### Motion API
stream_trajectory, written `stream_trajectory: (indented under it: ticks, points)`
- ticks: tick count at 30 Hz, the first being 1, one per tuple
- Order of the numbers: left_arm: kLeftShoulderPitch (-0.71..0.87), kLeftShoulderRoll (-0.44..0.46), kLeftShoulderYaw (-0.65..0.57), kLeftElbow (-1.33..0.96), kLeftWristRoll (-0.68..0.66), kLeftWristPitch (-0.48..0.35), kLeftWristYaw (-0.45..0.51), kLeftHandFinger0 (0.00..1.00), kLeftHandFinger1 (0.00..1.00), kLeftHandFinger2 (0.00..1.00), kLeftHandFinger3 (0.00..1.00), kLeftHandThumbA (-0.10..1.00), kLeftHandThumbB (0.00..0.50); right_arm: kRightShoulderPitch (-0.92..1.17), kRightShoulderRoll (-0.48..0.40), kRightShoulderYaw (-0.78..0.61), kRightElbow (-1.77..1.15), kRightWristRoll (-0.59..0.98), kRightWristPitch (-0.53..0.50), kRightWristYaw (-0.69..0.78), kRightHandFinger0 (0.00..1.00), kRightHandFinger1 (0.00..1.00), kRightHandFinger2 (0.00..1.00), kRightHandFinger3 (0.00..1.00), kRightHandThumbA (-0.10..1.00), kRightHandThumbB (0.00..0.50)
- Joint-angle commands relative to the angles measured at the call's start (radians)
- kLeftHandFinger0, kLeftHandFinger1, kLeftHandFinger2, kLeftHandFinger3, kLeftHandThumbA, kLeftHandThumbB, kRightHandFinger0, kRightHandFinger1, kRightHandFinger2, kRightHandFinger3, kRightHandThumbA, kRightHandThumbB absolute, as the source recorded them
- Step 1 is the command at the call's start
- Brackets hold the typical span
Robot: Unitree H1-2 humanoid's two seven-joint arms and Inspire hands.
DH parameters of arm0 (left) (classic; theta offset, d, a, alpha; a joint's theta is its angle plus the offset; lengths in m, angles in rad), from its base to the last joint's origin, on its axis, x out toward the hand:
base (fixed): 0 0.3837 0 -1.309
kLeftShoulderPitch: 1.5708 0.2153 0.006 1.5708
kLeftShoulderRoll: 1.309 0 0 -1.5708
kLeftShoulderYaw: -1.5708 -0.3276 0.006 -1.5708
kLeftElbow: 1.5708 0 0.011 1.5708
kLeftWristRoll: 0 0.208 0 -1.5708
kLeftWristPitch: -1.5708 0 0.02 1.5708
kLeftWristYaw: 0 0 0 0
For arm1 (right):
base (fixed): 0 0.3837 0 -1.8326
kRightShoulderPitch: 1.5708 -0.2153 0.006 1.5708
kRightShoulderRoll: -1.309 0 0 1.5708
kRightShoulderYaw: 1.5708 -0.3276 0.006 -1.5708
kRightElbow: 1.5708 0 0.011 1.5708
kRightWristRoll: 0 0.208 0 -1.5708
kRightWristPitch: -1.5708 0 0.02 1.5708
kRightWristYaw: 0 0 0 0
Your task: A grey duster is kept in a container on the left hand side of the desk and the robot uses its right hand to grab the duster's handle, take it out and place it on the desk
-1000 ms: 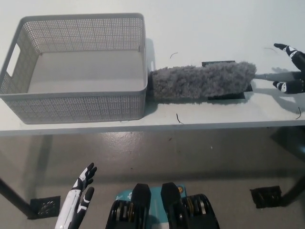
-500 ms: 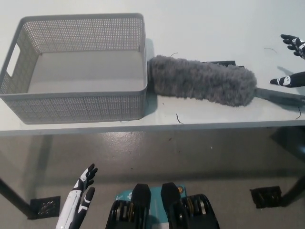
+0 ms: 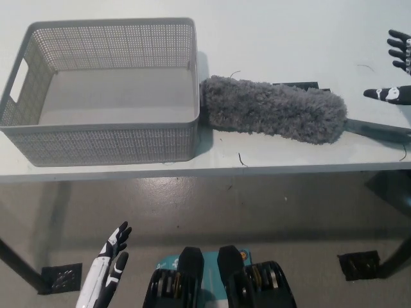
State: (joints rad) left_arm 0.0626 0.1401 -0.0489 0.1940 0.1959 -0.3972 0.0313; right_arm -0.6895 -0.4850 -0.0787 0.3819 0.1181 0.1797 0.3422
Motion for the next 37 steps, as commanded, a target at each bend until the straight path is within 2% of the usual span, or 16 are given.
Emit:
stream_trajectory:
  ticks: [1,5,7,9,12,13,14,16,18,22,24,27,29,31,33,37]
  points:
    - [-0.009,0.022,0.009,-0.038,0.010,-0.033,0.003,1.00,1.00,1.00,1.00,1.00,0.117,0.118,-0.159,-0.236,-1.275,1.022,-0.179,-0.398,1.00,1.00,1.00,1.00,1.00,0.481]
    - [0.000,0.017,0.003,-0.042,-0.001,-0.029,-0.005,1.00,1.00,1.00,1.00,1.00,0.135,0.321,-0.090,-0.038,-1.332,0.759,-0.423,-0.297,1.00,1.00,1.00,1.00,1.00,0.500]
    - [0.005,0.019,0.002,-0.044,0.000,-0.026,-0.007,1.00,1.00,1.00,1.00,1.00,0.132,0.434,0.080,0.142,-1.332,0.536,-0.573,-0.249,1.00,1.00,1.00,1.00,1.00,0.464]
    - [0.010,0.023,0.001,-0.042,0.003,-0.031,-0.008,1.00,1.00,1.00,1.00,1.00,0.123,0.398,0.178,0.202,-1.332,0.399,-0.552,-0.188,1.00,1.00,1.00,1.00,1.00,0.444]
    - [0.010,0.013,-0.008,-0.011,0.006,-0.057,-0.004,1.00,1.00,1.00,1.00,1.00,0.119,0.560,0.244,0.225,-1.332,0.312,-0.626,-0.078,1.00,1.00,1.00,1.00,1.00,0.240]
    - [0.010,0.009,-0.010,-0.006,0.006,-0.062,-0.003,1.00,1.00,1.00,1.00,1.00,0.119,0.651,0.256,0.172,-1.332,0.313,-0.641,-0.037,1.00,1.00,1.00,1.00,1.00,0.248]
    - [0.010,0.005,-0.013,0.001,0.001,-0.070,-0.002,1.00,1.00,1.00,1.00,1.00,0.119,0.907,0.314,0.194,-1.332,0.306,-0.650,0.000,1.00,1.00,1.00,1.00,1.00,0.358]
    - [0.011,0.004,-0.015,0.004,-0.002,-0.072,-0.004,1.00,1.00,1.00,1.00,1.00,0.125,0.994,0.467,0.286,-1.332,0.208,-0.650,-0.013,1.00,1.00,1.00,1.00,1.00,0.383]
    - [0.014,0.005,-0.012,-0.002,0.004,-0.067,-0.001,1.00,1.00,1.00,1.00,1.00,0.127,1.004,0.440,0.370,-1.332,0.233,-0.650,0.002,1.00,1.00,1.00,1.00,1.00,0.480]
    - [0.021,0.010,-0.013,-0.019,0.005,-0.047,-0.009,1.00,1.00,1.00,1.00,1.00,0.130,0.930,0.385,0.447,-1.332,0.273,-0.604,-0.056,1.00,1.00,1.00,1.00,1.00,0.500]
    - [0.017,0.006,-0.018,-0.025,0.005,-0.038,-0.013,1.00,1.00,1.00,1.00,1.00,0.124,0.929,0.408,0.439,-1.332,0.290,-0.473,-0.098,1.00,1.00,1.00,1.00,0.73,0.361]
    - [0.012,0.004,-0.015,-0.024,0.002,-0.042,-0.010,1.00,1.00,1.00,1.00,1.00,0.112,0.874,0.429,0.294,-1.304,0.160,-0.339,-0.083,1.00,1.00,1.00,1.00,1.00,0.412]
    - [0.015,0.003,-0.016,-0.018,0.002,-0.052,-0.008,1.00,1.00,1.00,1.00,1.00,0.108,0.910,0.454,0.248,-1.146,0.080,-0.408,-0.094,1.00,1.00,1.00,1.00,1.00,0.367]
    - [0.016,0.002,-0.018,-0.022,0.003,-0.050,-0.009,1.00,1.00,1.00,1.00,1.00,0.107,0.920,0.492,0.215,-1.030,0.056,-0.392,-0.139,1.00,1.00,1.00,1.00,1.00,0.403]
    - [0.008,0.002,-0.021,-0.018,0.001,-0.055,-0.011,1.00,1.00,1.00,1.00,1.00,0.102,0.870,0.521,0.167,-0.808,0.047,-0.489,-0.154,1.00,1.00,1.00,1.00,1.00,0.284]
    - [0.003,-0.002,-0.024,-0.004,0.006,-0.066,-0.006,1.00,1.00,1.00,1.00,1.00,0.115,0.807,0.527,0.109,-0.552,0.030,-0.495,-0.185,1.00,1.00,1.00,1.00,1.00,0.284]
